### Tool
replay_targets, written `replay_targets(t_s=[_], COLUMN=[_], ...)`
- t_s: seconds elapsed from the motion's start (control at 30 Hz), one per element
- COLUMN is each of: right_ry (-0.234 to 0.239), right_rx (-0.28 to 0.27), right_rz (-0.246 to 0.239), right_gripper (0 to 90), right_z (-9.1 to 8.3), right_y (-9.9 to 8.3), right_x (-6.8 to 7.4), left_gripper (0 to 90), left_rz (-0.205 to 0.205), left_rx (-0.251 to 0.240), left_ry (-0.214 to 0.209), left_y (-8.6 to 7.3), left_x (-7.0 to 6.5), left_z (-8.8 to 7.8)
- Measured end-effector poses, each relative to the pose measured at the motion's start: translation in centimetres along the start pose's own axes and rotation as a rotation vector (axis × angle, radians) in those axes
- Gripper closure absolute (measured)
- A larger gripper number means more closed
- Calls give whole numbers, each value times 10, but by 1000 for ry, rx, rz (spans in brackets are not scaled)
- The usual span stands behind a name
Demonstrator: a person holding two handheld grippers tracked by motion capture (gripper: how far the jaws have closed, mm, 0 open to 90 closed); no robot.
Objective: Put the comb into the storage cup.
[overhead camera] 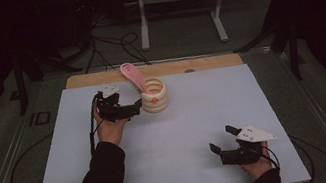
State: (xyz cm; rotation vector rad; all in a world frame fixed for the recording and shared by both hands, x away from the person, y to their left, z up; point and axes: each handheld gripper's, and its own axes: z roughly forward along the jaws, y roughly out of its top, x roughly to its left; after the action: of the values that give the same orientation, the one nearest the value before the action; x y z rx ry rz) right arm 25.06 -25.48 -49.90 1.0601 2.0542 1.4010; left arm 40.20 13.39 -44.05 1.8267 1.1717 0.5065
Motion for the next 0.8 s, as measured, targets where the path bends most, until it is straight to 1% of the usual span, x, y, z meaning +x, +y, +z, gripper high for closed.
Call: replay_targets(t_s=[0.03,0.1,0.13,0.2,0.23,0.3,0.37,0.4,0.47,0.6,0.8], right_ry=[1,1,2,2,2,2,2,2,3,3,6], right_rx=[1,1,1,1,1,0,0,0,2,4,5], right_rz=[1,1,3,2,2,2,2,2,1,-3,-3], right_gripper=[111,111,111,111,111,111,111,111,111,111,111], right_z=[0,0,0,0,0,0,0,0,1,1,2], right_y=[0,0,0,0,0,0,0,0,0,0,0], right_x=[0,0,1,1,1,1,1,1,2,3,4], left_gripper=[1,1,1,1,1,1,1,1,1,1,1], left_rz=[2,2,8,8,17,15,15,23,26,23,38], left_rx=[0,0,7,7,9,7,7,18,21,14,11], left_ry=[-8,-8,-20,-20,-25,-34,-34,-39,-44,-46,-39], left_y=[-1,-1,-8,-8,-14,-21,-21,-27,-32,-41,-58], left_x=[0,0,-1,-1,-2,-2,-2,-2,-2,-2,-3], left_z=[-2,-2,-8,-8,-14,-19,-19,-25,-29,-38,-53])
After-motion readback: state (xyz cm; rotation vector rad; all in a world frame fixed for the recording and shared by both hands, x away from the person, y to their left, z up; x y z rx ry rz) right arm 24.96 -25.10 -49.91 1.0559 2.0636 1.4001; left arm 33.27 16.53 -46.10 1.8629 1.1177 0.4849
